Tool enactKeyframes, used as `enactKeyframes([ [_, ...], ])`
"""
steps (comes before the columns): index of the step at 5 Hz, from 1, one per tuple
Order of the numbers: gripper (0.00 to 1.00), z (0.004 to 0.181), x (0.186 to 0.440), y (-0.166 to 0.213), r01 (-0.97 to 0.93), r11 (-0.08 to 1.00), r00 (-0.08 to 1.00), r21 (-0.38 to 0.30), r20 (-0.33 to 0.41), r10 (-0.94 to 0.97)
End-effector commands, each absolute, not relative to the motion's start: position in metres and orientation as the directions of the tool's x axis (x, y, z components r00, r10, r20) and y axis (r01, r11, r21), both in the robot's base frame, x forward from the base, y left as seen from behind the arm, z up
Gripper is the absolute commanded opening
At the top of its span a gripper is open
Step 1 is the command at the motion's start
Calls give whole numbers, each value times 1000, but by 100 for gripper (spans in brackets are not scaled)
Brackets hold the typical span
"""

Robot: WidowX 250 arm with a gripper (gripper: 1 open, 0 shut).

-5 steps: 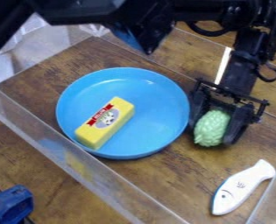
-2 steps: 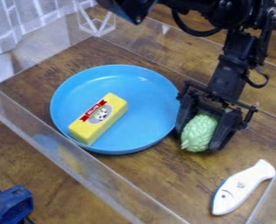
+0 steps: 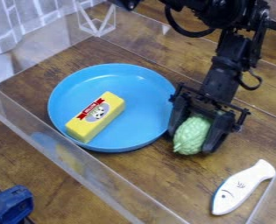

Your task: Put the green object in the blue tray

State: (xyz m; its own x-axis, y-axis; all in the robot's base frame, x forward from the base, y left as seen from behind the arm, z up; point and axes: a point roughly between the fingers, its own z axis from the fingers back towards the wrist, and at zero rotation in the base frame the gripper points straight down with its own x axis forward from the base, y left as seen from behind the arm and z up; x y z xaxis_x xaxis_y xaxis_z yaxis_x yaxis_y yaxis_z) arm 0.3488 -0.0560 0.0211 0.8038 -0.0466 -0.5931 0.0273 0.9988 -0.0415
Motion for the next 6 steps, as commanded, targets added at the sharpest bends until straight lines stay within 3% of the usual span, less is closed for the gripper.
enactKeyframes([
  [1,0,29,343,-63,11,1000,816,-24,-577,-23],
  [4,0,31,347,-54,-176,984,802,-17,-583,133],
  [6,0,25,343,-74,-74,997,808,-11,-587,53],
])
